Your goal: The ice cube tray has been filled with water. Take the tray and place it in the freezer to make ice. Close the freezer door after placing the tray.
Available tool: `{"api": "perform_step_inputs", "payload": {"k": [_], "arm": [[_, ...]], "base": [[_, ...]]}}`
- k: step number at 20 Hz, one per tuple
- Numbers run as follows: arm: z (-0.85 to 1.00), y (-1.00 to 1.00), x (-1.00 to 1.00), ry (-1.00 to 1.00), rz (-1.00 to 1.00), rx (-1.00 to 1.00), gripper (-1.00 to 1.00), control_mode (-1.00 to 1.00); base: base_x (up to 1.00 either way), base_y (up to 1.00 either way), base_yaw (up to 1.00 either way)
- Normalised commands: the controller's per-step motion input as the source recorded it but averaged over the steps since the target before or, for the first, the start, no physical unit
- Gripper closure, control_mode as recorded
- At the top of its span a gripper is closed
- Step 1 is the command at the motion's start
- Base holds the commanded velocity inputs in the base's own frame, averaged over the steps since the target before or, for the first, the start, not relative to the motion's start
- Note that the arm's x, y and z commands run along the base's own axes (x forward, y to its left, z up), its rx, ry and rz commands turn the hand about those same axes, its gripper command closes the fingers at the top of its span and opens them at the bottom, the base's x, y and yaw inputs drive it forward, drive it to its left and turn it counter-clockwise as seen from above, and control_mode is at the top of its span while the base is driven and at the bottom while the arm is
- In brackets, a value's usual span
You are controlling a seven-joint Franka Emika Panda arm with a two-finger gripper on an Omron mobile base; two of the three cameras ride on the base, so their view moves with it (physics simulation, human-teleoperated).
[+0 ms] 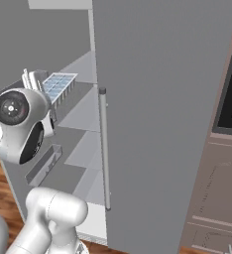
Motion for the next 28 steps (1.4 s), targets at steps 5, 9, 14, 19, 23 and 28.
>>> {"api": "perform_step_inputs", "payload": {"k": [5,9,14,19,23,28], "arm": [[0.26,0.00,0.14,-0.01,0.00,0.00,1.00,-1.00],[0.17,0.02,0.33,0.00,0.00,0.00,1.00,-1.00],[0.06,0.07,0.43,0.01,0.00,0.00,1.00,-1.00],[0.00,0.19,0.51,0.02,0.00,0.00,1.00,-1.00],[0.00,0.23,0.54,0.04,0.00,0.00,1.00,-1.00],[0.00,0.03,0.46,0.05,0.00,0.00,1.00,-1.00]], "base": [[0.00,0.00,0.00],[0.00,0.00,0.00],[0.00,0.00,0.00],[0.00,0.00,0.00],[0.00,0.00,0.00],[0.00,0.00,0.00]]}}
